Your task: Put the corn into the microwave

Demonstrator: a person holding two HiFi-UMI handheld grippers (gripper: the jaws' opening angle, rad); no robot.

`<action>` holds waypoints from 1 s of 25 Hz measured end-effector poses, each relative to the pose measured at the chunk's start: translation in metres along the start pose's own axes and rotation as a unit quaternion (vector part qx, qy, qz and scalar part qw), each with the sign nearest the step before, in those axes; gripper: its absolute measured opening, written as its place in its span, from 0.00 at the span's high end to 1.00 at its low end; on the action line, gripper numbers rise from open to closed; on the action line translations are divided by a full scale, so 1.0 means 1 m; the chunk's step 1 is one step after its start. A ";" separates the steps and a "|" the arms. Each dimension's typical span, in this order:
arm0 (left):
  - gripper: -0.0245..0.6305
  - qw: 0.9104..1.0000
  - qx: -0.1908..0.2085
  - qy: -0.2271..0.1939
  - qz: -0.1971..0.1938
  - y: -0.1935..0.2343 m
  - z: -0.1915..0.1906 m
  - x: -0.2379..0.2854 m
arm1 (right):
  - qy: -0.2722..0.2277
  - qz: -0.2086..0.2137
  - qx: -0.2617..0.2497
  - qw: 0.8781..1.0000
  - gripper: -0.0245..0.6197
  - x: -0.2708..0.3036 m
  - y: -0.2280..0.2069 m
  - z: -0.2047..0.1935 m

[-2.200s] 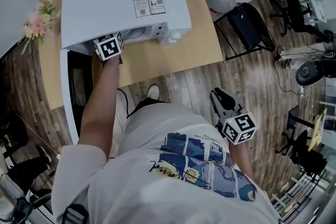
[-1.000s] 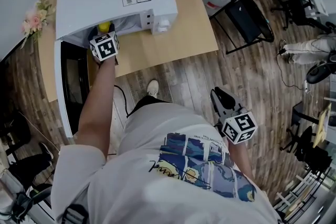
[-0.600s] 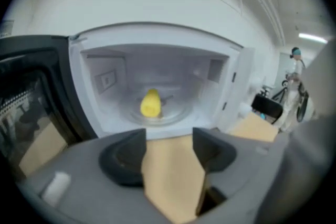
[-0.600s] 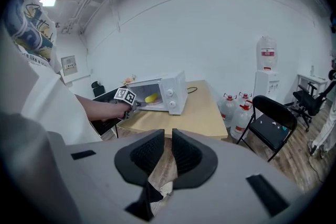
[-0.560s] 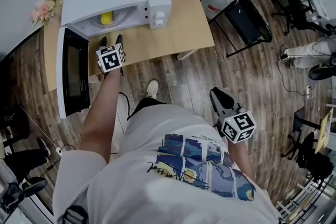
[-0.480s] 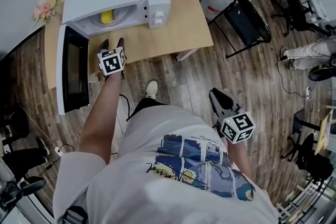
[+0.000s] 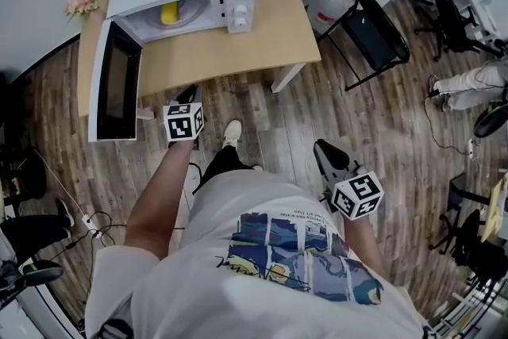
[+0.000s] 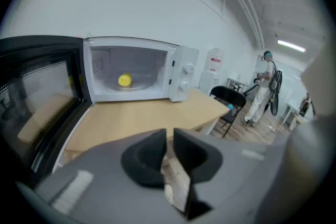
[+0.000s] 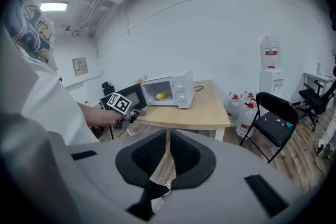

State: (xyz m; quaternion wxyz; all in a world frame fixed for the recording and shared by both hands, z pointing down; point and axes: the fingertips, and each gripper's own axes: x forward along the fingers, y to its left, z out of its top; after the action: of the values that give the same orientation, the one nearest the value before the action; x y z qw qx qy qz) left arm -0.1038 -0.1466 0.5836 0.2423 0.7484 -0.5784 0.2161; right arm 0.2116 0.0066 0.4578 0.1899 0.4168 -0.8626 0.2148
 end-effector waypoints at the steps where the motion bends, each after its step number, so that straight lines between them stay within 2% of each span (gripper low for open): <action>1: 0.90 1.000 0.001 0.002 -0.014 -0.011 -0.007 -0.008 | 0.000 0.003 0.000 1.000 0.92 -0.003 0.003 -0.004; 3: 0.94 0.999 0.001 0.005 -0.045 -0.033 -0.022 -0.023 | 0.000 0.010 -0.001 1.000 0.92 -0.008 0.010 -0.013; 8: 0.95 0.993 -0.007 0.011 -0.117 -0.080 -0.052 -0.065 | 0.005 0.036 -0.011 0.999 0.93 -0.014 0.030 -0.032; 12: 0.95 0.986 0.049 0.017 -0.156 -0.109 -0.067 -0.098 | 0.004 0.058 -0.023 0.998 0.93 -0.013 0.046 -0.037; 14: 0.95 0.983 0.070 0.020 -0.170 -0.121 -0.072 -0.112 | 0.002 0.066 -0.028 0.997 0.93 -0.014 0.052 -0.038; 19: 0.95 0.978 0.059 0.023 -0.196 -0.139 -0.075 -0.128 | 0.004 0.074 -0.037 0.997 0.94 -0.014 0.059 -0.040; 25: 0.95 0.976 0.066 0.023 -0.206 -0.152 -0.069 -0.128 | -0.001 0.076 -0.042 0.996 0.94 -0.017 0.061 -0.037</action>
State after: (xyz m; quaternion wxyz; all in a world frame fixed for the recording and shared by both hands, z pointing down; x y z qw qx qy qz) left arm 0.0099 0.0259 0.5437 0.2450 0.8607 -0.3904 0.2161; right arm 0.1784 0.0712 0.4673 0.1892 0.3418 -0.9003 0.1919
